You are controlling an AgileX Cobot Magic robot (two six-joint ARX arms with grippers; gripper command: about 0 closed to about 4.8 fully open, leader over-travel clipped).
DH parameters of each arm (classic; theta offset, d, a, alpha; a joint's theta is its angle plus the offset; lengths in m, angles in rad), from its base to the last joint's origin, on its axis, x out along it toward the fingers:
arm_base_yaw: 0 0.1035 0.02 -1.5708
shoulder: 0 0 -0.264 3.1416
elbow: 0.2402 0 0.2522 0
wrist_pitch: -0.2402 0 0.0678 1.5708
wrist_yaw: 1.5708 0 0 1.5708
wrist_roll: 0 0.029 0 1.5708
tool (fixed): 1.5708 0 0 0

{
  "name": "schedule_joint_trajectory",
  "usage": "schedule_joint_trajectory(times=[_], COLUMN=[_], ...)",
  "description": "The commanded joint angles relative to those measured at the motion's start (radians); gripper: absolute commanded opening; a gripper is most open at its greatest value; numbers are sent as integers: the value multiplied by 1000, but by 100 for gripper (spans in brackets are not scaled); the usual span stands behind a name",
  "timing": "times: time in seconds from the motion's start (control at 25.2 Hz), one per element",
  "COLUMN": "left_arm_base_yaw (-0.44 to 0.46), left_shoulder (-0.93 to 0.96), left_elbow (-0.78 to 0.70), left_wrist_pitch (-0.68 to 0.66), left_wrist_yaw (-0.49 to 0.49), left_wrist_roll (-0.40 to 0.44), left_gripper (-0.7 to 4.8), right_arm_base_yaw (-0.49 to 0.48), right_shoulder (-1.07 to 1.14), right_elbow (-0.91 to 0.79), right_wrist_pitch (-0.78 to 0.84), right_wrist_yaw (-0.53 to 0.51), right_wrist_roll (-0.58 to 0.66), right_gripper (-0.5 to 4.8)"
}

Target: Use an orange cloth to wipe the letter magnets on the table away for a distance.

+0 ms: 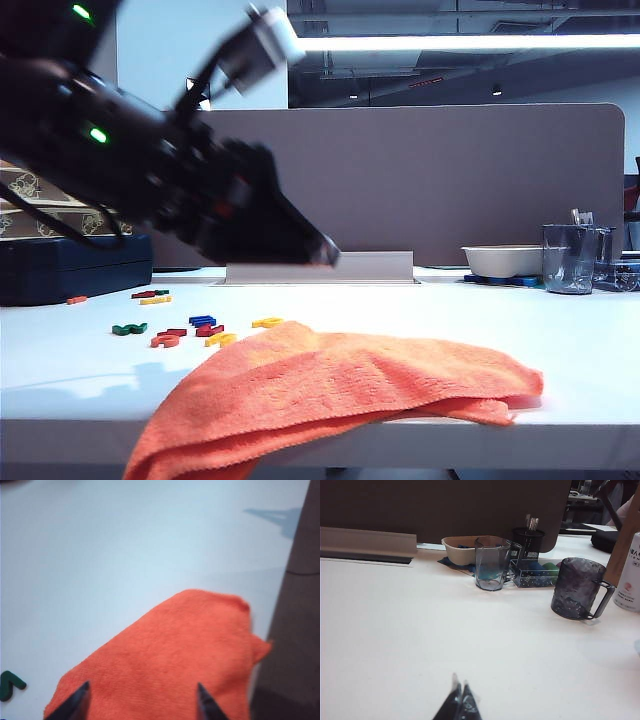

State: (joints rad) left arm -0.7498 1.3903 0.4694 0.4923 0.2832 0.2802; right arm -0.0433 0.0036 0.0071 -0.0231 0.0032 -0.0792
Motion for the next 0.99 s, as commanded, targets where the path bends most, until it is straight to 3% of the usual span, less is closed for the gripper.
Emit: schedule_joint_trajectory(times=[0.04, 0.4, 0.99], left_arm_base_yaw=[-4, -11, -20], left_shoulder=[76, 163, 224], left_elbow=[44, 97, 98], left_wrist_pitch=[-21, -27, -154], left_wrist_yaw=[-10, 38, 21], left_wrist_roll=[2, -68, -71], left_gripper=[354, 355, 338], right_arm_base_yaw=[0, 0, 0], right_shoulder=[-4, -4, -4], right_elbow=[-8, -8, -8], right_wrist_pitch=[16, 16, 16], right_wrist_yaw=[1, 2, 1], right_wrist_roll=[1, 1, 1], right_gripper=[-5, -5, -5])
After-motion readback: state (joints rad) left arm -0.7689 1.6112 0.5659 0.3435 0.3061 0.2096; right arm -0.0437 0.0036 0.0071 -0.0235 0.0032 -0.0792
